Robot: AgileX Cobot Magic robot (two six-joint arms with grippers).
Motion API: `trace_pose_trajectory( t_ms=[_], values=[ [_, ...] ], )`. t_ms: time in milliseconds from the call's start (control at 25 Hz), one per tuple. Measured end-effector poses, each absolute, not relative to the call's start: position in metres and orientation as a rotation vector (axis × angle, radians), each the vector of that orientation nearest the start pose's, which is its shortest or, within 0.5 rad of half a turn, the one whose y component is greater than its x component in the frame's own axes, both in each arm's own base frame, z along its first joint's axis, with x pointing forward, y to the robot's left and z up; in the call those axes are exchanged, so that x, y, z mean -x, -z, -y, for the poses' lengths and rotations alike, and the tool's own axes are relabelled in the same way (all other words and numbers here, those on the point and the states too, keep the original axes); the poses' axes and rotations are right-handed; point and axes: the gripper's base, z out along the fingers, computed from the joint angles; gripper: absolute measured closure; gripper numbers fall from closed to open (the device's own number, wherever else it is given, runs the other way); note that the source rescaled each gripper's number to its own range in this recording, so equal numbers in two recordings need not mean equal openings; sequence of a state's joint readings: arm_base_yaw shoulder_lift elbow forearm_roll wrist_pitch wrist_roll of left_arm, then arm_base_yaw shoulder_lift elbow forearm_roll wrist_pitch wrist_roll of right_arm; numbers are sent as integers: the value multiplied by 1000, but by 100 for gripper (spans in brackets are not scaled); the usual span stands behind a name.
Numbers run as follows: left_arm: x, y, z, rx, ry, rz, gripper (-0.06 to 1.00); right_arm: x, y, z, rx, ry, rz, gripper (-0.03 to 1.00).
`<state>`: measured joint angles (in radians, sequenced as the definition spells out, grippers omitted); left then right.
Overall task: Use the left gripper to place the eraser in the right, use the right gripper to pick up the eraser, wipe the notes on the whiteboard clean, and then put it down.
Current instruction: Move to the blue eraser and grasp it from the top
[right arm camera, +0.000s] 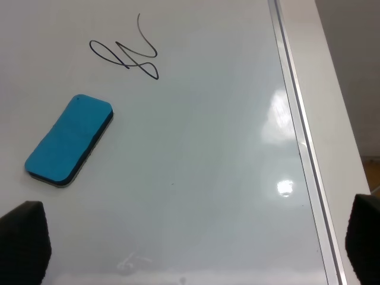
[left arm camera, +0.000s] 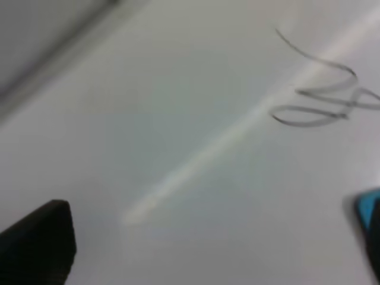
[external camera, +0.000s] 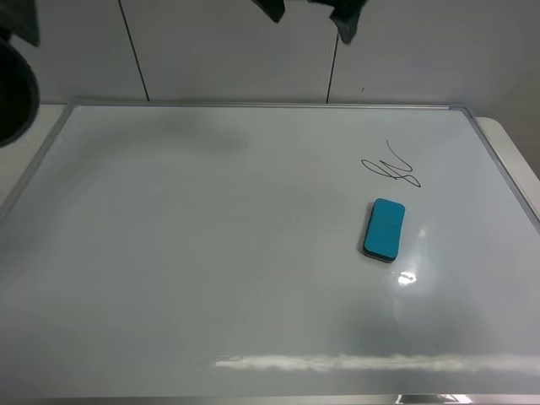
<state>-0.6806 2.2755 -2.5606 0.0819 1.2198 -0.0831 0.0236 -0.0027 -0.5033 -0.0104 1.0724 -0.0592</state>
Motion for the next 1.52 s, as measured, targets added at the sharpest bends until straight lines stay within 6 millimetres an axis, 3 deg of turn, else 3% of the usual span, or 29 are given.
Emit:
trace_pose_trajectory(
  t_ms=[120, 280, 440, 600, 680, 800, 1200, 1360, 1520],
  values=[
    [-399, -406, 252, -568, 234, -2255, -5, 6, -277, 1, 84, 35, -2048, -3],
    [-386, -475, 172, -368, 233, -2142, -5, 6, -277, 1, 84, 35, -2048, -3],
    [-345, -531, 90, -168, 223, -2048, -5, 6, -277, 1, 84, 35, -2048, -3],
    [-284, -549, 28, -26, 116, -2046, -5, 6, -277, 1, 84, 35, -2048, -3],
    [-255, -539, 6, 40, 23, -2091, -5, 6, -277, 1, 84, 35, -2048, -3],
    [-208, -513, -10, 88, -108, -2156, -5, 6, -277, 1, 84, 35, -2048, -3],
    [-41, -401, -22, 135, -271, -2070, -5, 6, -277, 1, 84, 35, -2048, -3],
    [-4, -351, -22, 216, -223, -2038, -6, 6, -277, 1, 84, 35, -2048, -3],
    [11, -310, -21, 272, -173, -2019, -6, 6, -277, 1, 84, 35, -2048, -3]
  ],
)
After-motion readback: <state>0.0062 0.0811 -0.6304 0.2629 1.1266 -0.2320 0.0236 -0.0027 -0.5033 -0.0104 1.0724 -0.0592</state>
